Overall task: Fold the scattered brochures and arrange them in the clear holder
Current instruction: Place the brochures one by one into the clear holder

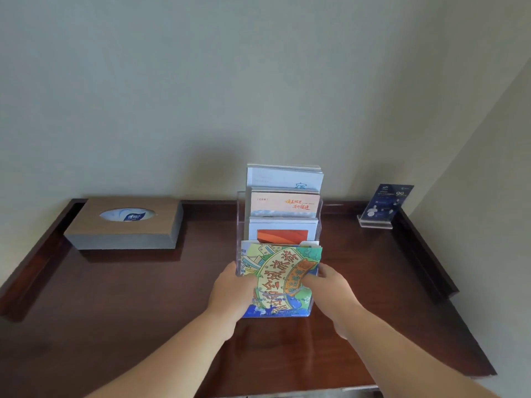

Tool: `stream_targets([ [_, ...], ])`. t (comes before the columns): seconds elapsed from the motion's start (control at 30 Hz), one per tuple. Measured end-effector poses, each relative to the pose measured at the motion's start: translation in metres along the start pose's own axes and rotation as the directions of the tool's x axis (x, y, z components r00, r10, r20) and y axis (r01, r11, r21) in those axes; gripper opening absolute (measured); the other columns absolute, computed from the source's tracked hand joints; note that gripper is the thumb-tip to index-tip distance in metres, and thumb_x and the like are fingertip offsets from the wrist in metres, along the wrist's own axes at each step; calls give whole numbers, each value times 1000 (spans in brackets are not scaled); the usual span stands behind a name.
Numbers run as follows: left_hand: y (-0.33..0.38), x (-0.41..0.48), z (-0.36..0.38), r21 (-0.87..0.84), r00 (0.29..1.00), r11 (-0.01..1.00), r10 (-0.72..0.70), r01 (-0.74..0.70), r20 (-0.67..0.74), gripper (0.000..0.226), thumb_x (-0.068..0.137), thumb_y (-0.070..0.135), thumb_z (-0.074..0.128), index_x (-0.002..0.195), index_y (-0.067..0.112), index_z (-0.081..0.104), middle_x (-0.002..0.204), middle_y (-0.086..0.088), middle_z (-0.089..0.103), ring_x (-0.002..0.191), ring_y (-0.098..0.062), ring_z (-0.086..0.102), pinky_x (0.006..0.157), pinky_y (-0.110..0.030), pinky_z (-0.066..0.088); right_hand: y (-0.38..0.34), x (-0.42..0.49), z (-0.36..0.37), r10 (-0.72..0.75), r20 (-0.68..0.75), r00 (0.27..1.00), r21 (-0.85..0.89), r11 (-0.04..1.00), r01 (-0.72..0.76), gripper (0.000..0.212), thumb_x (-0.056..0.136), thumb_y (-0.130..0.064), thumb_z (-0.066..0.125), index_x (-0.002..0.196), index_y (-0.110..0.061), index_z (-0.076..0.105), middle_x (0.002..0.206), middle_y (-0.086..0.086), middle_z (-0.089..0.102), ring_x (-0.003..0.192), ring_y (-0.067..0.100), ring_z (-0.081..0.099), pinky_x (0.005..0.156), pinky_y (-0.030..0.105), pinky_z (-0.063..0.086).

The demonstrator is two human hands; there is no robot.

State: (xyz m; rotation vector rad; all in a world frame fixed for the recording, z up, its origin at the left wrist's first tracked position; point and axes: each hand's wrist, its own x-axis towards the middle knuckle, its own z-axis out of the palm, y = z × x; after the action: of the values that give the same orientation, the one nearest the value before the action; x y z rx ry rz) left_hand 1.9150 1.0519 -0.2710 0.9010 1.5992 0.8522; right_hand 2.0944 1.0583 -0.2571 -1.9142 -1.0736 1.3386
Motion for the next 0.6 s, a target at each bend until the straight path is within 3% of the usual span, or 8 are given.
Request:
stream_targets([
  [0.3,34,41,28,-54,991,998,-45,38,-125,20,88,14,52,99,23,65,90,9,73,66,-1,70,43,-15,47,-26,64,-27,-54,119,991,-24,998,57,13,96,-23,55,106,-27,61,98,-10,71,85,8,68,54,22,46],
  [0.6,56,89,31,-45,986,999,-37,30,-164,23,86,14,52,100,23,68,94,7,74,72,-7,71,50,-19,47,-54,112,-25,-75,148,986,15,997,74,17,94,-18,54,109,-22,61,99,-5,73,86,13,70,59,24,49],
])
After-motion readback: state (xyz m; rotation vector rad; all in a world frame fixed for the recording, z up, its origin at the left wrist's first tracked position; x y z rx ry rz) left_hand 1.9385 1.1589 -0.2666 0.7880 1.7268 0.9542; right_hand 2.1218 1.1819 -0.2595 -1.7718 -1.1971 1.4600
